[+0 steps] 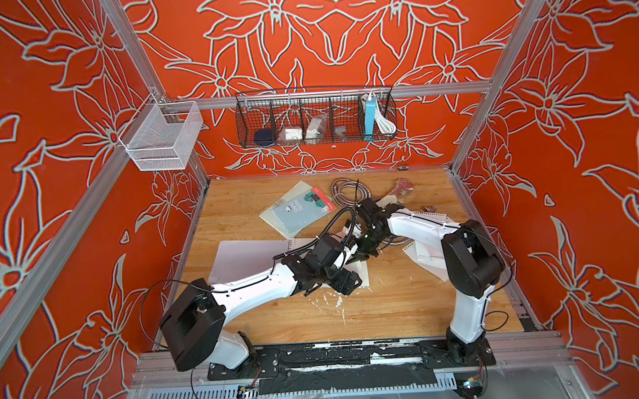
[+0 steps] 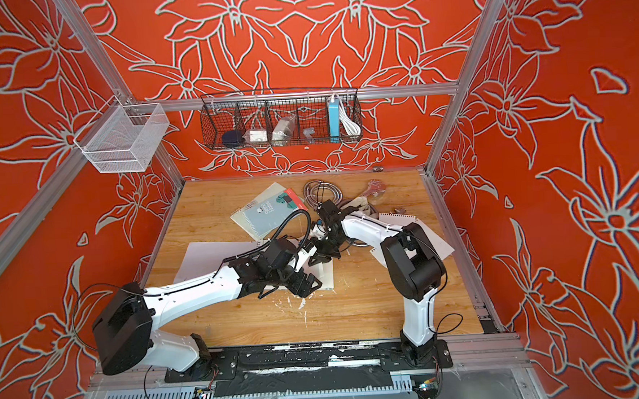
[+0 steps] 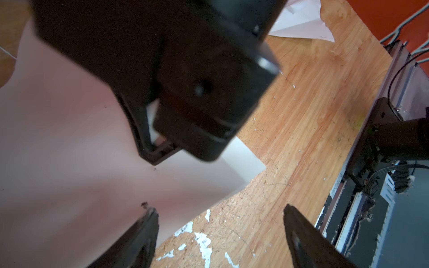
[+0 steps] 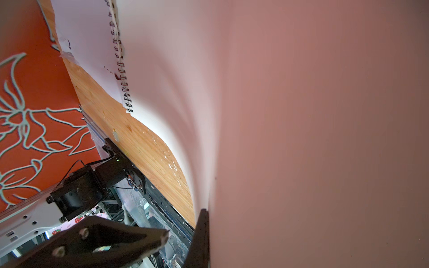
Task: Tear off pages from different notebooks
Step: Tear off the paper from the notebook.
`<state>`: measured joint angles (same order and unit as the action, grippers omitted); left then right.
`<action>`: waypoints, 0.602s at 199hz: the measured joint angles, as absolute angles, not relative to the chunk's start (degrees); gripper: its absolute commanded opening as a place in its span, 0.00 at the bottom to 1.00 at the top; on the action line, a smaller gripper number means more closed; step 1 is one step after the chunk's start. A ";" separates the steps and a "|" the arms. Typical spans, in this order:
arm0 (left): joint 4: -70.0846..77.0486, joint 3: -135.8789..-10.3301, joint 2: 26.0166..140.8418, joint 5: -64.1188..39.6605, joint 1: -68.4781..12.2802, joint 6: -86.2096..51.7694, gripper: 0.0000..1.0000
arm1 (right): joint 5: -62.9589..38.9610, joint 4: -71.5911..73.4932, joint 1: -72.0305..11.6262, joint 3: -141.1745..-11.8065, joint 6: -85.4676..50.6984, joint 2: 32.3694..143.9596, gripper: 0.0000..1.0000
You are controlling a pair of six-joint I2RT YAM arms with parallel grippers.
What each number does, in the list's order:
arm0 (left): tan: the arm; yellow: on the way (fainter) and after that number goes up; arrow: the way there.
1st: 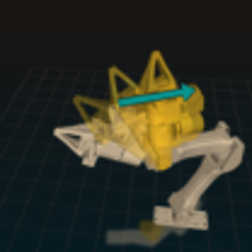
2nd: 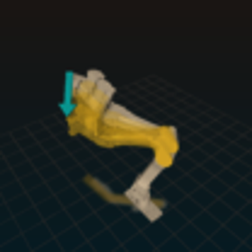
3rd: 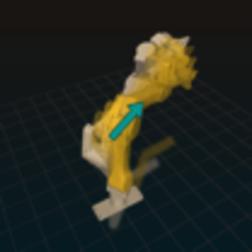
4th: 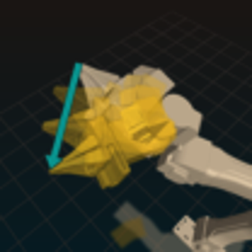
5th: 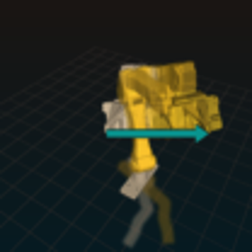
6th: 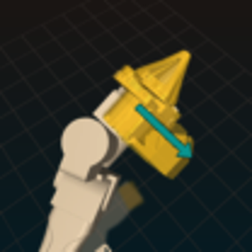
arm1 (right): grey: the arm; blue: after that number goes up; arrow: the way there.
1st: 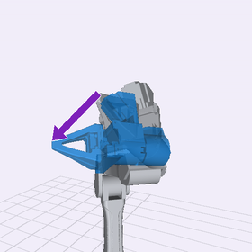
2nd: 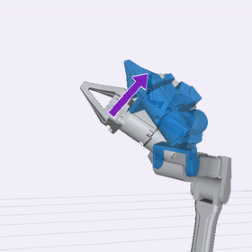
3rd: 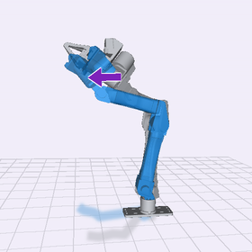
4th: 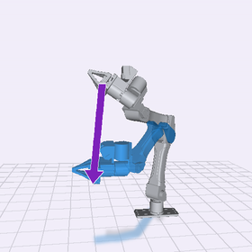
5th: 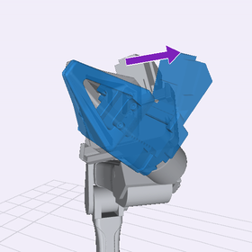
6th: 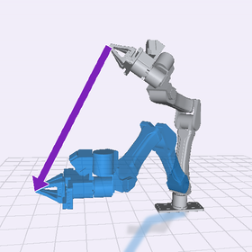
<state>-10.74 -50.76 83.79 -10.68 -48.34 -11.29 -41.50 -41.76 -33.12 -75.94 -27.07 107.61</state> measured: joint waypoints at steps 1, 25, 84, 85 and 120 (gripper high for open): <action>-10.68 -50.81 83.88 -10.66 -48.34 -11.16 0.71 | -41.52 -41.82 -33.12 -75.99 -27.00 107.61 0.00; -9.39 -51.07 85.25 -10.39 -48.34 -12.12 0.61 | -41.52 -42.52 -33.12 -76.38 -25.96 107.57 0.00; -7.68 -51.46 86.50 -9.04 -48.34 -14.15 0.02 | -41.43 -44.42 -32.93 -77.08 -23.59 107.57 0.00; -7.68 -51.46 86.50 -9.02 -48.31 -14.04 0.01 | -41.43 -44.42 -32.93 -77.10 -23.55 107.57 0.00; -7.22 -51.42 86.50 -8.95 -48.07 -14.26 0.00 | -41.34 -45.06 -32.69 -77.25 -22.26 107.57 0.03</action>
<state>-7.22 -51.42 86.50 -8.95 -48.07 -14.26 -41.34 -45.06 -32.69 -77.25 -22.26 107.57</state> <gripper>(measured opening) 0.046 0.047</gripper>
